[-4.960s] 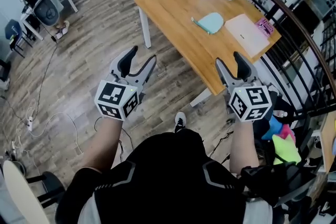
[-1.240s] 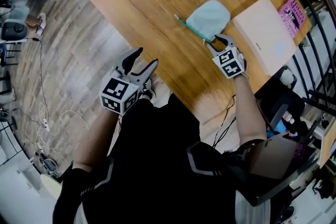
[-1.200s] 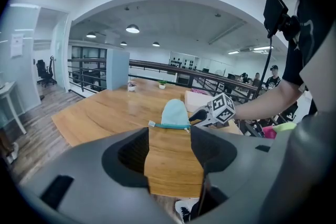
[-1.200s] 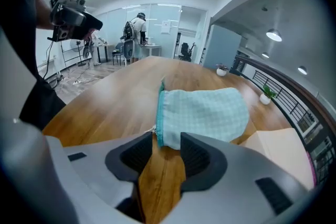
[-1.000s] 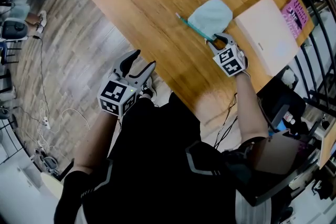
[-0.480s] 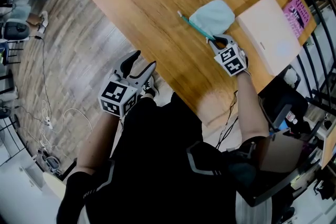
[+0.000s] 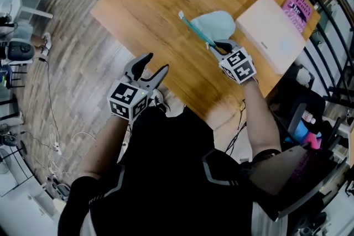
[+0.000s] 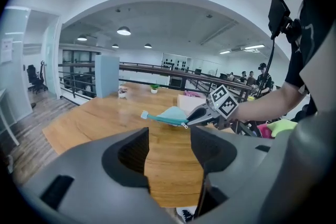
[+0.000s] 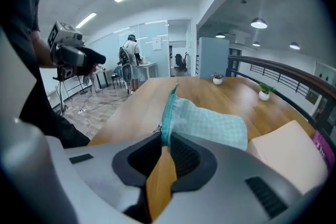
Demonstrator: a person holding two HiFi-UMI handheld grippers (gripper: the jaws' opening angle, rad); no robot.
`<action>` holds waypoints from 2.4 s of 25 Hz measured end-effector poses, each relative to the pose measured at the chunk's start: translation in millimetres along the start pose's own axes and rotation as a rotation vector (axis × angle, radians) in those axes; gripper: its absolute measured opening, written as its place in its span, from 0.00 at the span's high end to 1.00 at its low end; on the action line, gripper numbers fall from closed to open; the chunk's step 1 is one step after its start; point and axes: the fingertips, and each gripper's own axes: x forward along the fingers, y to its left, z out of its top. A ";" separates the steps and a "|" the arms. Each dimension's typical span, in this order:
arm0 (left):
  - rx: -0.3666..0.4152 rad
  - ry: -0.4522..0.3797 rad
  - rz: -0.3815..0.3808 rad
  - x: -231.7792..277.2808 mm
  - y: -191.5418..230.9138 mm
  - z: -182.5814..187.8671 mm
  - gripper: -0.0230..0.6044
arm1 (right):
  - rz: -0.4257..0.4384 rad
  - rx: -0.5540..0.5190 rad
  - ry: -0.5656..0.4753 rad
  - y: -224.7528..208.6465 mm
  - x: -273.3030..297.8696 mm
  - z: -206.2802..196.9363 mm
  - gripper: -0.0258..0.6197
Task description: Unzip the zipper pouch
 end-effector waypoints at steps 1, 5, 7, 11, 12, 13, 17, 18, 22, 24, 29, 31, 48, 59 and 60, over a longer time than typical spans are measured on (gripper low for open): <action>0.013 -0.001 -0.010 1.1 -2.8 4.1 0.54 | 0.001 0.031 -0.017 1.6 -6.8 6.5 0.87; 0.080 -0.026 -0.065 4.0 -12.4 23.3 0.54 | -0.002 0.145 -0.082 8.0 -34.5 32.9 0.87; 0.120 -0.045 -0.089 7.3 -15.4 32.3 0.54 | -0.015 0.187 -0.106 9.7 -47.0 43.5 0.87; 0.168 -0.085 -0.162 11.0 -16.8 48.8 0.54 | -0.061 0.240 -0.128 16.7 -68.4 65.7 0.87; 0.182 -0.093 -0.186 10.6 -17.2 52.9 0.54 | -0.071 0.251 -0.132 20.0 -72.8 71.4 0.87; 0.201 -0.100 -0.209 10.6 -17.6 57.1 0.54 | -0.081 0.264 -0.138 23.2 -76.8 76.9 0.87; 0.275 -0.141 -0.301 13.6 -22.5 75.9 0.55 | -0.121 0.305 -0.161 36.1 -93.7 97.2 0.87; 0.295 -0.154 -0.323 13.9 -24.5 81.2 0.55 | -0.130 0.315 -0.169 39.2 -98.3 103.5 0.87; 0.385 -0.231 -0.404 11.1 -40.2 105.3 0.58 | -0.167 0.347 -0.201 51.0 -117.1 126.2 0.87; 0.416 -0.247 -0.444 10.8 -47.9 112.2 0.58 | -0.183 0.361 -0.209 56.4 -123.9 135.1 0.87; 0.485 -0.274 -0.511 7.8 -61.7 123.1 0.61 | -0.207 0.384 -0.233 68.1 -136.6 154.6 0.87; 0.487 -0.285 -0.534 6.0 -66.0 127.0 0.61 | -0.204 0.404 -0.249 72.2 -141.9 160.1 0.87; 0.675 -0.337 -0.566 -4.7 -86.5 131.1 0.69 | -0.175 0.483 -0.291 90.6 -154.9 176.6 0.87; 0.480 -0.329 -0.634 -11.5 -78.6 142.5 0.82 | -0.149 0.456 -0.278 93.7 -153.0 177.9 0.87; 0.474 -0.329 -0.625 -10.8 -78.4 142.4 0.85 | -0.146 0.454 -0.278 93.5 -153.4 178.5 0.87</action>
